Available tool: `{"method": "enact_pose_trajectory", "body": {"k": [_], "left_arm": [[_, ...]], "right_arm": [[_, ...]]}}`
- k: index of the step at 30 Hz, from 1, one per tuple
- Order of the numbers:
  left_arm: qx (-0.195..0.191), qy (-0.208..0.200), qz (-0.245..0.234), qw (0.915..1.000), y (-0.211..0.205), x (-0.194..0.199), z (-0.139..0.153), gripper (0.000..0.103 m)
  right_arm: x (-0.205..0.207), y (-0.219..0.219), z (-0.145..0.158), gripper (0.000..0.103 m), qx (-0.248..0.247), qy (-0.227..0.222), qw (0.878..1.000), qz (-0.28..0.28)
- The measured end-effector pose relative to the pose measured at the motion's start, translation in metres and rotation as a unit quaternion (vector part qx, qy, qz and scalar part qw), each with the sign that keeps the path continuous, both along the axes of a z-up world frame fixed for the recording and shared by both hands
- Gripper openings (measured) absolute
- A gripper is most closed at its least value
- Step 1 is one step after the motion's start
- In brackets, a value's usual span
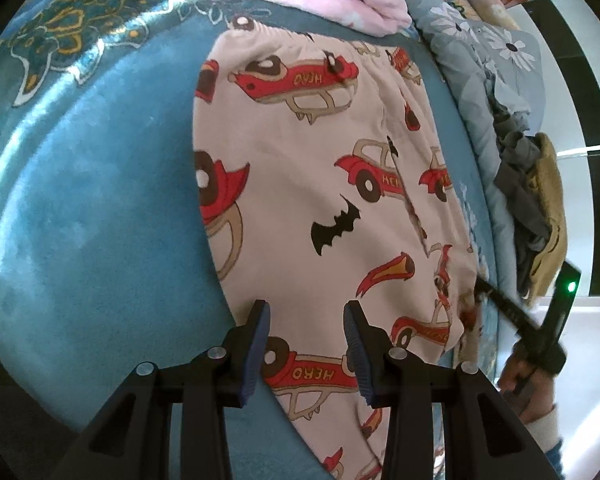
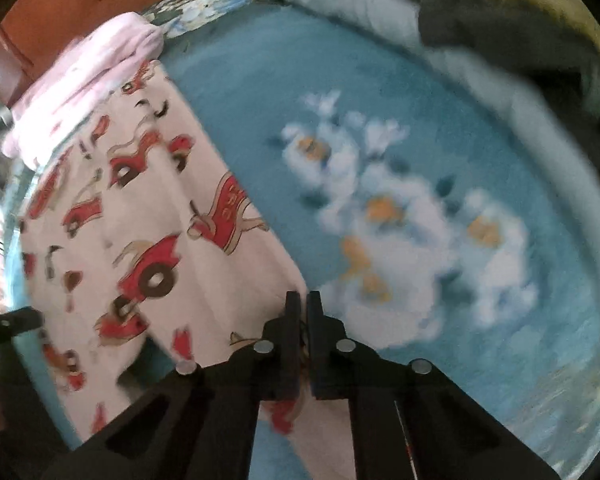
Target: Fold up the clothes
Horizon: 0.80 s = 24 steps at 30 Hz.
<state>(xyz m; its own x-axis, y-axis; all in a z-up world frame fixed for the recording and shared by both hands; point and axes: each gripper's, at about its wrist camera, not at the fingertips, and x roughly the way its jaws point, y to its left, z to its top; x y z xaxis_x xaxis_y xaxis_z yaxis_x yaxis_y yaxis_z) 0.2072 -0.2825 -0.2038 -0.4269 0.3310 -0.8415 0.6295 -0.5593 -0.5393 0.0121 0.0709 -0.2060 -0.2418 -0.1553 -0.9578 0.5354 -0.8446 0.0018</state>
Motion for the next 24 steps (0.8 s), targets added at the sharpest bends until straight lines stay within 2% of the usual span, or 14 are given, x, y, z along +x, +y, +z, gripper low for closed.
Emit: {"method": "enact_pose_trajectory", "body": {"k": [2, 4, 6, 10, 12, 14, 16, 19, 21, 24], "left_arm": [[-0.001, 0.003, 0.003, 1.0, -0.003, 0.001, 0.002, 0.042], [0.0, 0.003, 0.008, 1.0, -0.005, 0.002, 0.003, 0.042], [0.001, 0.004, 0.015, 0.9999, -0.009, 0.004, 0.005, 0.042], [-0.006, 0.007, 0.026, 0.9996, -0.017, 0.01, 0.011, 0.042], [-0.006, 0.007, 0.032, 0.9995, -0.02, 0.012, 0.012, 0.042], [-0.005, 0.007, 0.033, 0.9994, -0.018, 0.012, 0.013, 0.042], [-0.006, 0.01, 0.03, 0.9995, -0.015, 0.012, 0.016, 0.042], [-0.009, 0.019, 0.018, 0.9996, -0.007, 0.011, 0.023, 0.042], [-0.011, 0.023, 0.008, 0.9996, -0.002, 0.009, 0.027, 0.042], [-0.012, 0.023, -0.018, 0.9995, 0.011, 0.003, 0.029, 0.042]], "right_arm": [[-0.019, 0.0, 0.011, 0.002, 0.018, 0.03, 0.999, -0.012], [-0.036, -0.004, 0.016, 0.002, 0.022, 0.036, 0.999, -0.022], [-0.054, -0.026, 0.012, 0.002, 0.031, 0.034, 0.999, -0.026], [-0.06, -0.041, 0.004, 0.003, 0.031, 0.013, 0.999, -0.034], [-0.057, -0.038, 0.009, 0.004, 0.015, 0.008, 0.999, -0.043], [-0.049, -0.027, 0.024, 0.013, -0.004, 0.012, 0.998, -0.055], [-0.038, -0.003, 0.047, 0.019, -0.025, 0.029, 0.997, -0.069], [-0.026, 0.051, 0.072, 0.021, -0.046, 0.044, 0.992, -0.107], [-0.02, 0.103, 0.081, 0.021, -0.042, 0.05, 0.988, -0.142], [0.027, 0.188, 0.08, 0.025, -0.011, 0.032, 0.978, -0.208]]}}
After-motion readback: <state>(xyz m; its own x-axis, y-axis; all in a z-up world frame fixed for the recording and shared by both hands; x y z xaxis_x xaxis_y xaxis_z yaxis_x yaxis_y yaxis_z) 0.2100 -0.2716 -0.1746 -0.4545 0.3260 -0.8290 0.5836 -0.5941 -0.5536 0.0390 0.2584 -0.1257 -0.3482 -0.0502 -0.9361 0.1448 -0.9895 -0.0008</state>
